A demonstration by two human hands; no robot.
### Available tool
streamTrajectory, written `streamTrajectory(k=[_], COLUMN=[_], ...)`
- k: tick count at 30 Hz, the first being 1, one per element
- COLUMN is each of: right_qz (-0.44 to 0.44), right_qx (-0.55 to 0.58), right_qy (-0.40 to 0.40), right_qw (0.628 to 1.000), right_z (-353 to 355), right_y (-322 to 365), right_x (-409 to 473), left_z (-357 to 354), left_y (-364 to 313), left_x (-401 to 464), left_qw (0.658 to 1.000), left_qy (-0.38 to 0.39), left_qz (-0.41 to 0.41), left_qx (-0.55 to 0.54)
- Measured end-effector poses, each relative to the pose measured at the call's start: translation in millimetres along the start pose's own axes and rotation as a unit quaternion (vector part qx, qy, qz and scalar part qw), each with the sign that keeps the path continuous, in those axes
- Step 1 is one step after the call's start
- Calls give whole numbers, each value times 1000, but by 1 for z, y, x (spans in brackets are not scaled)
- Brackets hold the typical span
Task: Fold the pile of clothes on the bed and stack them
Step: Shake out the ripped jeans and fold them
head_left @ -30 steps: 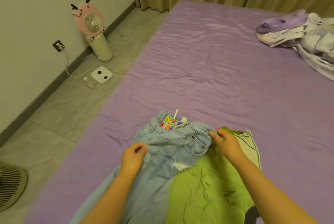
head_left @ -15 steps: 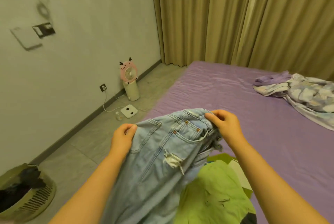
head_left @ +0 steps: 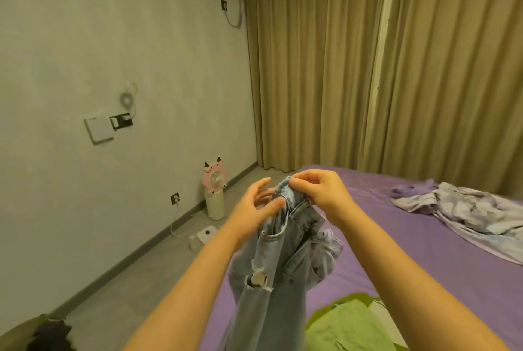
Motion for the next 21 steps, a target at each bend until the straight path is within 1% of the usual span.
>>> streamTrajectory(k=[1, 2, 4, 6, 9, 11, 14, 16, 17, 20, 21], right_qz=[-2, -5, -3, 17, 49, 42, 29, 23, 21, 35, 44], right_qx=[8, 15, 29, 23, -42, -79, -103, -131, -134, -96, -104], right_qy=[-3, -7, -17, -26, -25, 0, 75, 95, 77, -42, -76], right_qw=[1000, 1000, 999, 999, 998, 996, 991, 987, 988, 994, 991], right_z=[-3, -6, -10, -8, 5, 12, 12, 11, 13, 37, 46], right_y=[9, 17, 33, 50, 61, 54, 41, 34, 33, 45, 52], right_x=[-7, -14, -29, -47, -80, -110, -160, -186, -194, -208, -211], left_z=[-6, -7, -3, 6, 21, 26, 25, 22, 18, 1, -6], left_y=[-10, -18, -31, -42, -50, -53, -59, -62, -63, -74, -78], left_x=[-8, -14, -25, -37, -50, -54, -60, -65, -68, -86, -94], left_qw=[1000, 999, 999, 998, 993, 987, 974, 963, 959, 958, 958], left_qy=[26, 33, 14, -18, -48, -42, -31, -33, -27, 27, 49], left_qz=[-10, -22, -43, -50, -24, 5, 44, 68, 75, 73, 69], left_qx=[8, 14, 7, -27, -104, -152, -219, -258, -272, -277, -274])
Point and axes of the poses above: each hand's wrist, its own x-axis towards the middle knuckle, its own z-axis out of the back of the hand, y = z × x, the point moved 10 cm from there along x, towards the middle knuckle, and after that the axes turned 11 degrees about -y, right-handed, at the moved point
